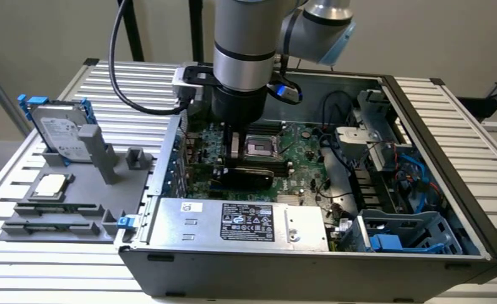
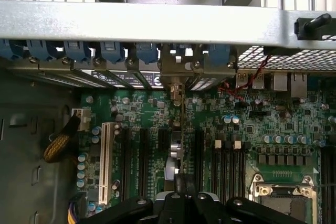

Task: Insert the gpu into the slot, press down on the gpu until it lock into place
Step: 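Press down on the gpu until it lock into place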

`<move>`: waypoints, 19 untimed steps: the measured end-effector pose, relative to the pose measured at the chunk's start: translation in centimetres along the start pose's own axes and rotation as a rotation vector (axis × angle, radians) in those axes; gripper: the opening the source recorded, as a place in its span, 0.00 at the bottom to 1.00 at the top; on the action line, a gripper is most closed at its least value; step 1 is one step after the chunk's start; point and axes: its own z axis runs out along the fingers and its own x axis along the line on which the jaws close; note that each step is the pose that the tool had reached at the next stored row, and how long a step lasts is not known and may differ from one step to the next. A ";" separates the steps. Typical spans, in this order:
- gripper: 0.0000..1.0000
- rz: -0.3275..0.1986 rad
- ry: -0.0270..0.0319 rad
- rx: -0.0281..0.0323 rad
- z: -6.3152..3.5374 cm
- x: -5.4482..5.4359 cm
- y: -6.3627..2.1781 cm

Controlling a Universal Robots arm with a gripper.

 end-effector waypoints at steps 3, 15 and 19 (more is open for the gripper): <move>0.11 0.000 0.0007 -0.0003 0.08 0.0 0.00; 0.11 0.000 0.0023 -0.0040 -1.78 0.0 1.30; 0.11 -0.001 0.0076 -0.0279 -1.76 0.0 1.83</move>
